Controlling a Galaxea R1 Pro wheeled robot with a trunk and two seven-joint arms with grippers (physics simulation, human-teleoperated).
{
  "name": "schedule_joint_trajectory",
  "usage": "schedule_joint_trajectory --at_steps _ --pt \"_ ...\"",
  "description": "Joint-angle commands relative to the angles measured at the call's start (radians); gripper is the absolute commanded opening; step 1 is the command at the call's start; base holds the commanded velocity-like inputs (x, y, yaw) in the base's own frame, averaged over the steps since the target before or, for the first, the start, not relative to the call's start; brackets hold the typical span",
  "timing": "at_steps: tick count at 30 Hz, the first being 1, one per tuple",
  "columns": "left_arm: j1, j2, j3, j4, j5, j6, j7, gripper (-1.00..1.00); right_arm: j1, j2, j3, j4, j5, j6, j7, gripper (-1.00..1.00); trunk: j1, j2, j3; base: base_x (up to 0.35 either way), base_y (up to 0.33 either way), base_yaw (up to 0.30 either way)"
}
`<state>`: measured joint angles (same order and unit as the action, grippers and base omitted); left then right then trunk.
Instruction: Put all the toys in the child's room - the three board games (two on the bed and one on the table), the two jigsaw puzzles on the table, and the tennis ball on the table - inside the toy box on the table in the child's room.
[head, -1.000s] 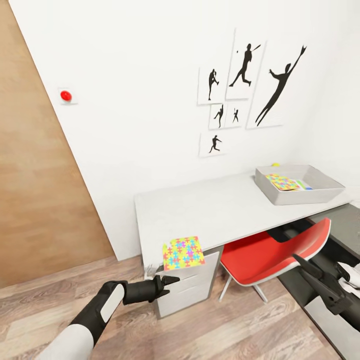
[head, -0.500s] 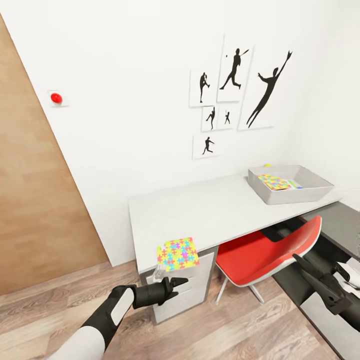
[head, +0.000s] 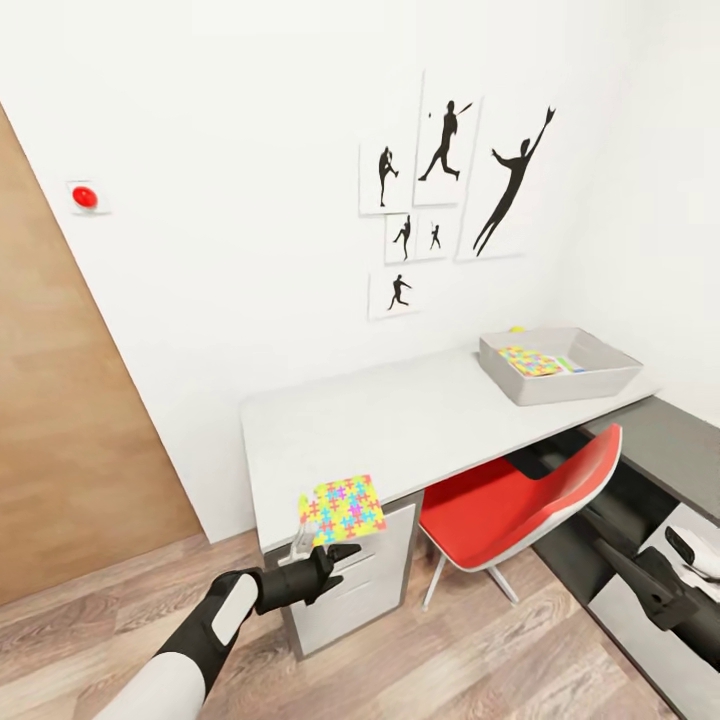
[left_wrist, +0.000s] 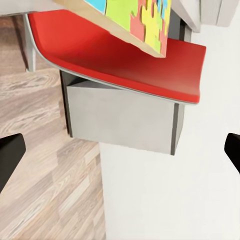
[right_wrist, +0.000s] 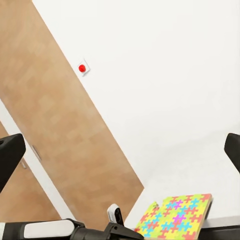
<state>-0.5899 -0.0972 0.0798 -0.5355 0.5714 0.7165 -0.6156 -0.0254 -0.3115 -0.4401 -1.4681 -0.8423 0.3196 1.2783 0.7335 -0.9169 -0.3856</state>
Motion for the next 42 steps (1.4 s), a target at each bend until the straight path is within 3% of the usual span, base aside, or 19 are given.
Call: schedule_joint_trajectory --at_steps 1,8,13,18,31,42 --pt "-0.001 -0.001 0.006 0.0 -0.001 0.006 -0.002 1.0 -0.001 0.0 0.0 0.0 -0.005 0.01 0.002 1.0 0.004 -0.008 -0.004 0.0 0.0 -0.015" --pt "-0.001 -0.006 0.008 0.0 0.0 0.001 0.0 1.0 -0.001 0.011 0.0 0.0 -0.005 0.011 0.0 1.0 0.031 -0.057 -0.026 0.0 0.0 -0.004" --pt "-0.002 -0.016 0.008 -0.001 0.004 0.002 -0.007 1.0 -0.001 0.039 0.001 0.003 -0.003 0.013 -0.004 1.0 0.031 -0.057 -0.026 0.0 -0.065 0.0" --pt "-0.001 -0.018 0.01 -0.001 0.004 0.002 -0.007 1.0 -0.001 0.051 0.003 0.003 -0.002 0.017 -0.011 1.0 0.031 -0.057 -0.026 0.0 -0.024 0.0" --pt "0.0 -0.018 0.012 -0.001 0.004 0.002 -0.007 1.0 -0.001 0.051 0.007 0.002 -0.001 0.023 -0.039 1.0 0.031 -0.057 -0.026 -0.015 -0.036 0.009" --pt "0.001 -0.018 0.012 -0.001 0.004 0.001 -0.007 1.0 -0.001 0.05 0.01 -0.001 0.001 0.024 -0.044 1.0 0.031 -0.057 -0.026 0.0 -0.011 0.254"
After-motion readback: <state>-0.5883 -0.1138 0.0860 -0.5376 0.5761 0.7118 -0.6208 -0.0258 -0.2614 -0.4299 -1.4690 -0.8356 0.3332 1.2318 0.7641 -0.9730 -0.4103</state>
